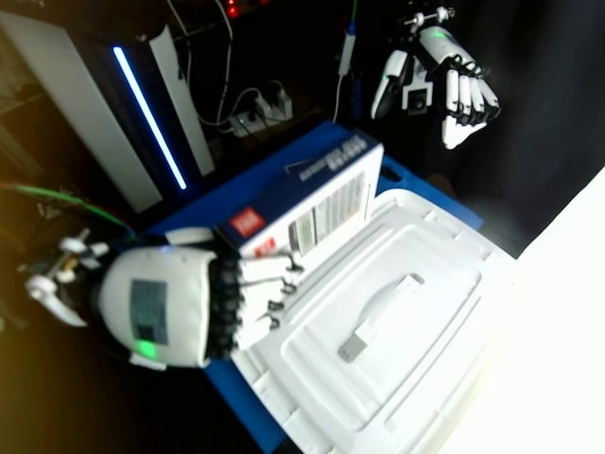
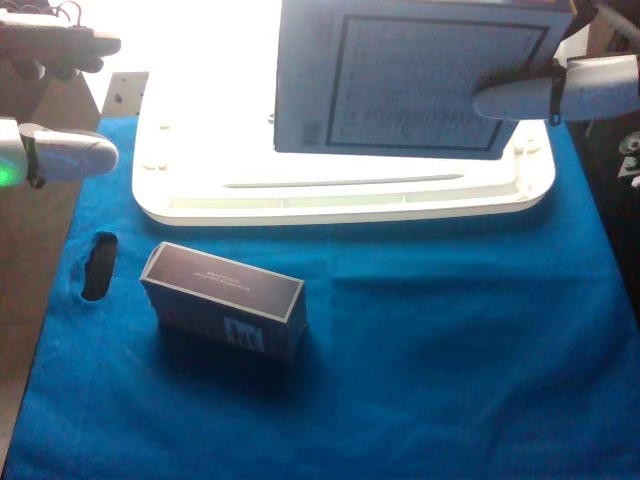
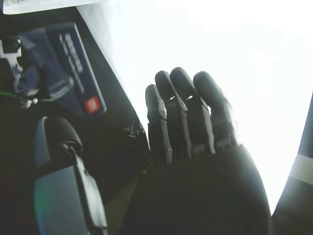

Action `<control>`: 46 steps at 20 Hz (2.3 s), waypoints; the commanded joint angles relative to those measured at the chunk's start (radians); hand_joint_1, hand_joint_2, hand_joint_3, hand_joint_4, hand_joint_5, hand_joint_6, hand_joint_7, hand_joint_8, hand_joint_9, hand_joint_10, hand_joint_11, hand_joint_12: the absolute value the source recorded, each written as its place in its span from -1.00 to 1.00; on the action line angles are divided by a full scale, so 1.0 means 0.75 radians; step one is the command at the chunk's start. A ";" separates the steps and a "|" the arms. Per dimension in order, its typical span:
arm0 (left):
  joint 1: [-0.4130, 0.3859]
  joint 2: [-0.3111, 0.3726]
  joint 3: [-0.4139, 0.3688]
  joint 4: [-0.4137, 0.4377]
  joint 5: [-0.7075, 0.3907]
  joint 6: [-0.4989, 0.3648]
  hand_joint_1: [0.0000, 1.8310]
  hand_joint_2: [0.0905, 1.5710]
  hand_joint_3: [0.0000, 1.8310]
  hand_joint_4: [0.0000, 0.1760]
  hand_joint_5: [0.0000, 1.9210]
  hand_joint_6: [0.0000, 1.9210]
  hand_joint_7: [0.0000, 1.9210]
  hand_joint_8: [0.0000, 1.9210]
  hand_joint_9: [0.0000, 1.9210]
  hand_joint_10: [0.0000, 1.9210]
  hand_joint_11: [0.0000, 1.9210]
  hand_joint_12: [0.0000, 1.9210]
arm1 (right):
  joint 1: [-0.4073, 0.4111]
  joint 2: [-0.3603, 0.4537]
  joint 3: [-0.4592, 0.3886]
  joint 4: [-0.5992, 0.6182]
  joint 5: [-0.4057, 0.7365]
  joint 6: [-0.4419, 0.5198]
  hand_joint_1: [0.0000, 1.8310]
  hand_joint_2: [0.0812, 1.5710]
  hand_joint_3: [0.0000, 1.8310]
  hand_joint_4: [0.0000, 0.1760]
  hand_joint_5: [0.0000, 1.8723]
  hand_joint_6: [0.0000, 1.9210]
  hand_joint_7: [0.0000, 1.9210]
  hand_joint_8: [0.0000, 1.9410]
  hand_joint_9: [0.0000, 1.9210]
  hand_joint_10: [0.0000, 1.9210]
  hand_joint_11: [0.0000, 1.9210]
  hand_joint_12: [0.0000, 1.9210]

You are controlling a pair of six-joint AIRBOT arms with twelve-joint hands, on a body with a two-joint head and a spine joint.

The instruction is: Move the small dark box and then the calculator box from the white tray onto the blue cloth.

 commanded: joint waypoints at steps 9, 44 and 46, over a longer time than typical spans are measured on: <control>0.055 0.009 -0.010 -0.108 -0.214 0.002 -0.28 0.04 -1.00 -0.76 -0.47 -1.00 -0.51 -0.49 -0.72 0.21 -1.00 0.86 | -0.116 -0.006 -0.094 0.038 0.174 -0.031 0.28 0.35 -1.00 -1.00 0.12 -0.11 0.58 -0.98 0.66 -0.83 0.36 -0.05; 0.156 0.004 -0.038 -0.171 -0.269 0.002 -0.27 0.02 -1.00 -1.00 -0.51 -1.00 -0.49 -0.46 -0.70 0.25 -0.97 0.84 | -0.239 0.022 -0.209 0.061 0.363 -0.068 -0.54 0.03 -1.00 -1.00 -0.52 -1.00 -0.17 -1.00 -0.08 -1.00 -0.33 -0.23; 0.156 0.005 -0.038 -0.171 -0.266 0.002 -0.28 0.02 -1.00 -1.00 -0.52 -1.00 -0.49 -0.46 -0.69 0.26 -0.95 0.83 | -0.239 0.028 -0.219 0.061 0.373 -0.068 -0.51 0.02 -1.00 -1.00 -0.51 -1.00 -0.16 -1.00 -0.07 -1.00 -0.32 -0.22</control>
